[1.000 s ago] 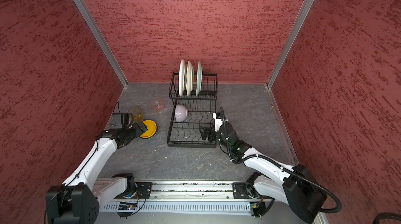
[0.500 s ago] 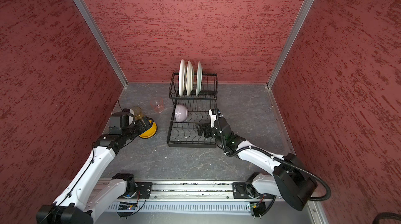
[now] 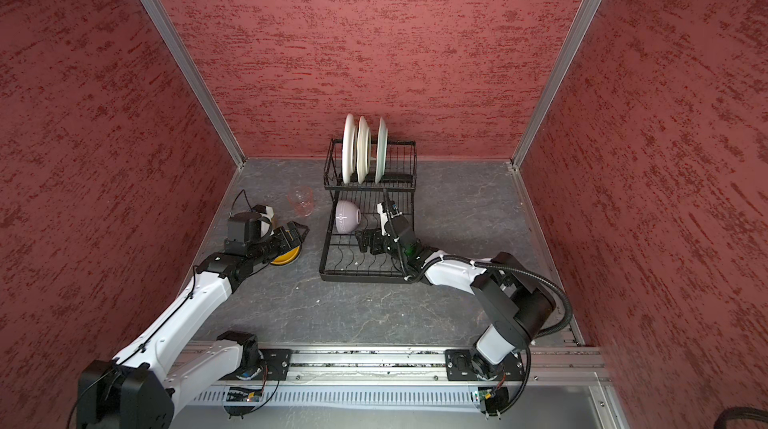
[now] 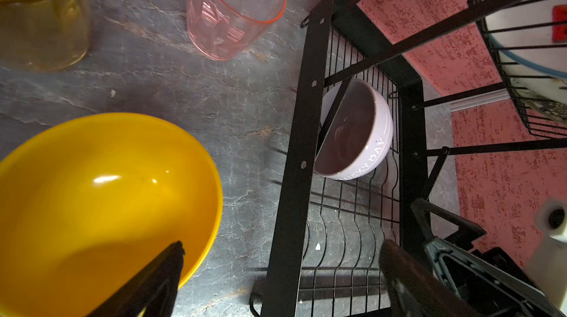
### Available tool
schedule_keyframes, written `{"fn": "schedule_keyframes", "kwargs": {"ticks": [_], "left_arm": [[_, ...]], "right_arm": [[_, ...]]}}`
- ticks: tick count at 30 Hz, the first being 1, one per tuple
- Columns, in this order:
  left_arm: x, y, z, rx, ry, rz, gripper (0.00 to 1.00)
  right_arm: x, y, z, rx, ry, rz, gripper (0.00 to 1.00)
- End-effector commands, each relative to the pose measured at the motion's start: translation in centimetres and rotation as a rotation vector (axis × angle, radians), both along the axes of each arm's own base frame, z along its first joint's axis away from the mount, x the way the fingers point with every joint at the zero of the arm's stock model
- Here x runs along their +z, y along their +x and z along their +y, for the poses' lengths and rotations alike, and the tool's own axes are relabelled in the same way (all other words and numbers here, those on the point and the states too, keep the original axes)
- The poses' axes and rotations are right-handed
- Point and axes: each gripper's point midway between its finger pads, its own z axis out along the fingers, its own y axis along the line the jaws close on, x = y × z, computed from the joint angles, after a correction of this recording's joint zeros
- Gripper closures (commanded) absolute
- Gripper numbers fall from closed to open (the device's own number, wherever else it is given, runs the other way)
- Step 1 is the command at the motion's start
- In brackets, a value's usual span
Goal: Unload the mixed dishes from the dish rack
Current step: 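Reach the right gripper to the lilac bowl in the rack and grasp it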
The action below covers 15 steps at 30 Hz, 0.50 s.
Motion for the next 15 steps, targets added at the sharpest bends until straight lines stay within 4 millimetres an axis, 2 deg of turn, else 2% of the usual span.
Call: {"fn": "schedule_keyframes", "kwargs": {"ticks": [1, 8, 15], "left_arm": [[1.4, 0.7, -1.0, -0.034, -0.022, -0.065, 0.01], [2.0, 1.0, -1.2, -0.042, -0.023, -0.088, 0.01], [1.6, 0.9, -1.2, -0.043, -0.018, -0.081, 0.0]], "right_arm": [[1.4, 1.0, 1.5, 0.02, 0.035, -0.058, 0.02], [0.4, 2.7, 3.5, 0.041, 0.033, -0.066, 0.02], [-0.2, 4.0, 5.3, 0.064, 0.002, -0.077, 0.02]]}}
